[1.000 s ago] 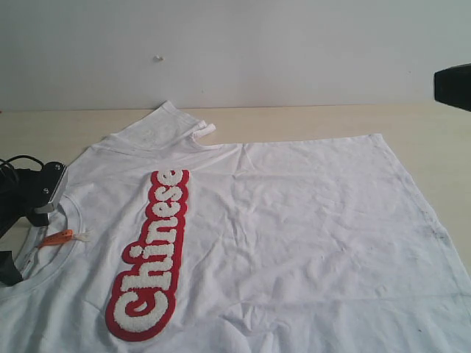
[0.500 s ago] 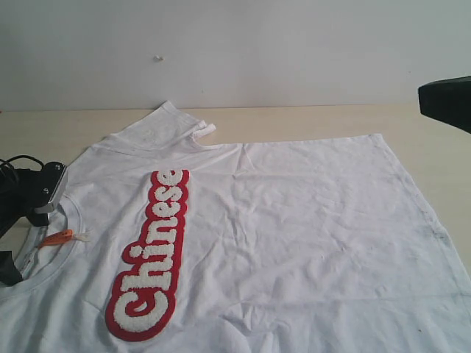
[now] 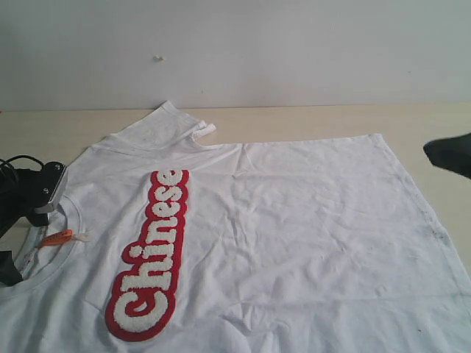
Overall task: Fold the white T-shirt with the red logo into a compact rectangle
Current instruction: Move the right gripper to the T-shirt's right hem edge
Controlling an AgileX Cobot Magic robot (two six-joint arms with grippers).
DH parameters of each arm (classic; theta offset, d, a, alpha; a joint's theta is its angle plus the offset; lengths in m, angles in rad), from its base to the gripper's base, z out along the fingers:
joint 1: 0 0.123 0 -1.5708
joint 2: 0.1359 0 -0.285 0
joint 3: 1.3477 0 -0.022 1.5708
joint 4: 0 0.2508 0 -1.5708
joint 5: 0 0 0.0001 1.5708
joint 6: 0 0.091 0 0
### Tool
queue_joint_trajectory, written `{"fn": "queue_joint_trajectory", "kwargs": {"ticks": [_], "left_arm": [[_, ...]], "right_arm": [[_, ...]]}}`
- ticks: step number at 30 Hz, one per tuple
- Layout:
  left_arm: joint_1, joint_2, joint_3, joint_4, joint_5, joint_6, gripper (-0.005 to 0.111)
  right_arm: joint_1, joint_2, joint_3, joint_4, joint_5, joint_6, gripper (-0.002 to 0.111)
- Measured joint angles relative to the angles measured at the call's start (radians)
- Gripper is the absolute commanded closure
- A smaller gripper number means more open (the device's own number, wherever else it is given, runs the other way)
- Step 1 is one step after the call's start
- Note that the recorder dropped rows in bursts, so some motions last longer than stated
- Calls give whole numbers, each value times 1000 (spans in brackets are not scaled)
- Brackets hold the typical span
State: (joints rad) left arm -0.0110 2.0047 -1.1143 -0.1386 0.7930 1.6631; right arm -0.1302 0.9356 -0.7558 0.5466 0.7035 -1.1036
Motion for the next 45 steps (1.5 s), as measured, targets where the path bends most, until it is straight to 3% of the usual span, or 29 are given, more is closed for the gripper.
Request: {"fn": "queue_joint_trajectory", "kwargs": {"ticks": [10, 22, 28, 38, 45], "left_arm": [[0, 0, 0, 0, 0, 0, 2], [0, 0, 0, 0, 0, 0, 2], [0, 0, 0, 2, 0, 0, 2], [0, 0, 0, 2, 1, 0, 2], [0, 0, 0, 2, 1, 0, 2]], "right_arm": [[0, 257, -2, -336, -55, -11, 3], [0, 450, -13, -454, -127, 8, 3], [0, 586, -119, -560, -21, 58, 3], [0, 795, -317, -565, 116, -264, 3], [-7, 978, -458, -547, 150, -357, 3]]}}
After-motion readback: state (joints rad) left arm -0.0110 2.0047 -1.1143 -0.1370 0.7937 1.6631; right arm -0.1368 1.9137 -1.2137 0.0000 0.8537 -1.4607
